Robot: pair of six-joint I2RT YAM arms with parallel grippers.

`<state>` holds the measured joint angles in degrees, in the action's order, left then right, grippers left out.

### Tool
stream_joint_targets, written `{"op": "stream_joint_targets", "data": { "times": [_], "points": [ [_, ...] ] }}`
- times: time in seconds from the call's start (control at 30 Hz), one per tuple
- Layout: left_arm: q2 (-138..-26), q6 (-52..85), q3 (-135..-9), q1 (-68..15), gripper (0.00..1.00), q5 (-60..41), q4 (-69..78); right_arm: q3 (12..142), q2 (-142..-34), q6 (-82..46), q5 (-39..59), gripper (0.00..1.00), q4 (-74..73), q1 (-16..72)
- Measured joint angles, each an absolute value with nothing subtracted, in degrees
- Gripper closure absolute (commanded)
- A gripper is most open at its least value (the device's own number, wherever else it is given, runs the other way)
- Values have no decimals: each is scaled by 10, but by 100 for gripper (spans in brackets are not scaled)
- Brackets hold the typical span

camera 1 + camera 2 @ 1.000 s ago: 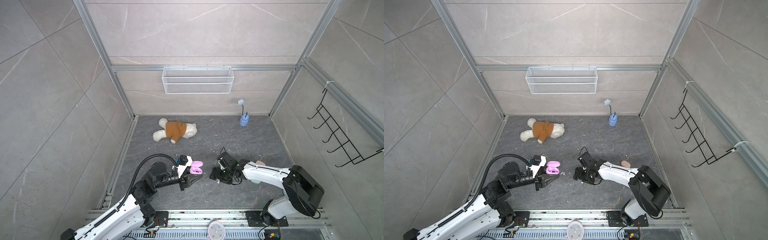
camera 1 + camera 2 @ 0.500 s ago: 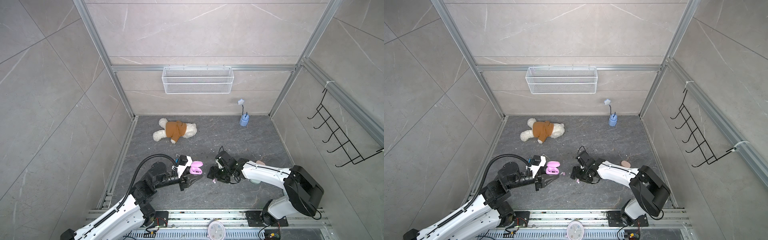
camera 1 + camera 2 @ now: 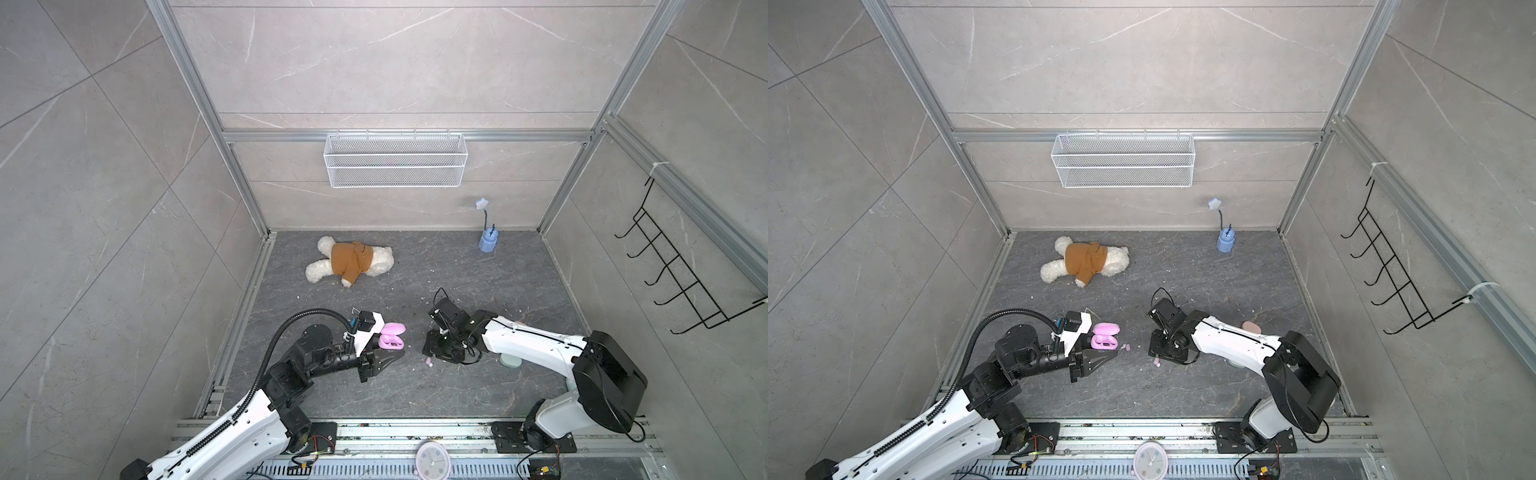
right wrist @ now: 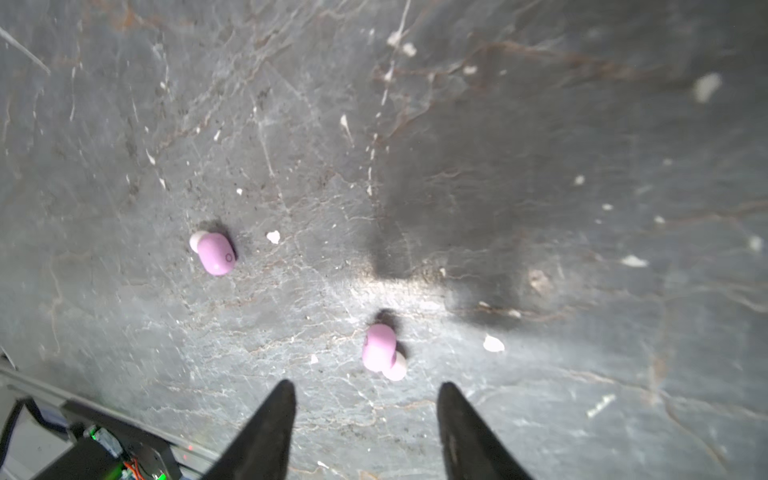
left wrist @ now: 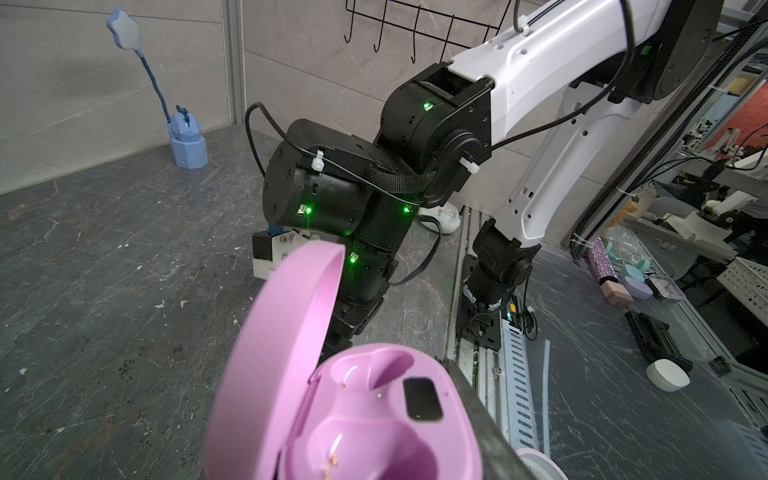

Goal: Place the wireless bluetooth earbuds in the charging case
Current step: 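Lower the right gripper and close it on the pink earbud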

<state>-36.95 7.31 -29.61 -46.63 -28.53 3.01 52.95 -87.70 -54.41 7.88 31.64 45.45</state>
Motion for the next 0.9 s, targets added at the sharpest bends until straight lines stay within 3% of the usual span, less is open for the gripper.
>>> {"op": "stream_joint_targets", "data": {
  "times": [0.27,0.9],
  "points": [
    [-364,73,-296,-466,69,-285,30,559,-925,-572,55,65,347,469],
    [-357,73,-296,-466,69,-285,30,584,-966,-587,42,72,363,483]
  ]
}}
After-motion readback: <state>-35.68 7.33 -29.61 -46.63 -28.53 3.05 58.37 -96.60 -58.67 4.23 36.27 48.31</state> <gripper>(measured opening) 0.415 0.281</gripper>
